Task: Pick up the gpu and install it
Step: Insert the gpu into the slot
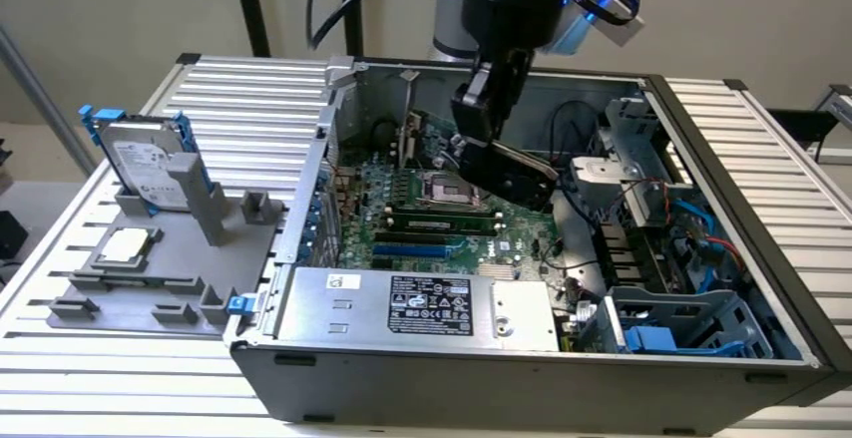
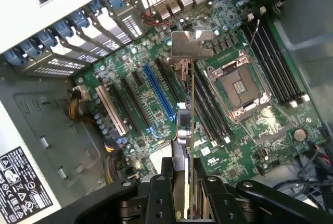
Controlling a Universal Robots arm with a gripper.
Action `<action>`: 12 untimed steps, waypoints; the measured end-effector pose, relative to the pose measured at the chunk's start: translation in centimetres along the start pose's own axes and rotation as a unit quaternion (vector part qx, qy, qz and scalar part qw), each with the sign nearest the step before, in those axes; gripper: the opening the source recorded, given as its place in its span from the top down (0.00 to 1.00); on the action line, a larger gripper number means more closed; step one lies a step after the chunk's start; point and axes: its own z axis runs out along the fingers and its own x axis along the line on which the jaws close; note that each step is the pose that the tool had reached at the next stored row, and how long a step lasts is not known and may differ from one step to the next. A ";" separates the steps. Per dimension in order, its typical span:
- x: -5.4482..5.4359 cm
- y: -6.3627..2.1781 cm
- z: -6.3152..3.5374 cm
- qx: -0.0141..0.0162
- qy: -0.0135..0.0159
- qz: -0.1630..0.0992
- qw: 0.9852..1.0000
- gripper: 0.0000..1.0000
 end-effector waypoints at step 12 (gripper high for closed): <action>0.0 0.01 1.29 0.006 -0.002 -0.109 0.994 0.74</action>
